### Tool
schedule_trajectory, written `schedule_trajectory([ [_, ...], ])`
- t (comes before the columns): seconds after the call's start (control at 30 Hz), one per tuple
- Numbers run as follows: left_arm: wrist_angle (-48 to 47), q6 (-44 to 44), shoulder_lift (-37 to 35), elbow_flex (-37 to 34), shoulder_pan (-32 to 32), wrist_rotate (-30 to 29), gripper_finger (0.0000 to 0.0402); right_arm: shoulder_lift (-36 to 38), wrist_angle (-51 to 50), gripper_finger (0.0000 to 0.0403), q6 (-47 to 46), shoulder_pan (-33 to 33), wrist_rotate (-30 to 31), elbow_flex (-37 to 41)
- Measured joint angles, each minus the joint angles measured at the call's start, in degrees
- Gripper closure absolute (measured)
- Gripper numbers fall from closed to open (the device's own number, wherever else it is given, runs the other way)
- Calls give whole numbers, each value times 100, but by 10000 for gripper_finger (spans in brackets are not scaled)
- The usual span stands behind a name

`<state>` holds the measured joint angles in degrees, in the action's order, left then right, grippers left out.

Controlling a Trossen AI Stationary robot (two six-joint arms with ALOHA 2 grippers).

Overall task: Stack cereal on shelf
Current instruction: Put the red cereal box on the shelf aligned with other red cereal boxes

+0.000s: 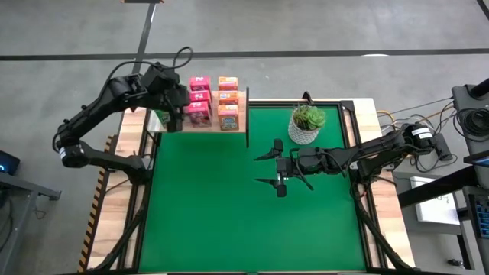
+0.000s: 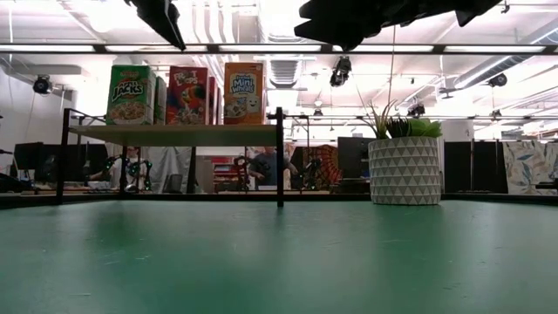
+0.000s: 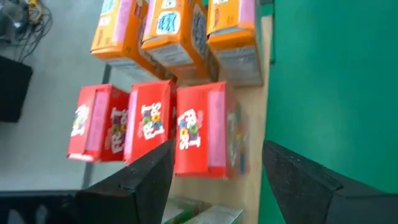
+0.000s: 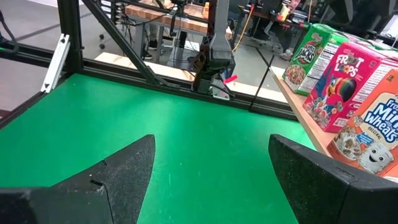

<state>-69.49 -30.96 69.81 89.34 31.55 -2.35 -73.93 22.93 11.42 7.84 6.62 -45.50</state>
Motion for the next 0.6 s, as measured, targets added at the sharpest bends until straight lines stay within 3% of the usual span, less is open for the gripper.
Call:
schedule_trajectory([
  [0.13,-65,-130,-51,-147,0,-310,220,0,1,99,13,0,3,0],
  [0.23,-107,-247,-51,-291,0,-341,291,0,0,99,43,0,5,0],
  [0.37,-132,-260,-25,-337,0,-849,386,0,0,99,65,0,7,0],
  [0.6,-166,-242,-43,-286,14,-1064,376,0,-1,99,80,0,13,0],
])
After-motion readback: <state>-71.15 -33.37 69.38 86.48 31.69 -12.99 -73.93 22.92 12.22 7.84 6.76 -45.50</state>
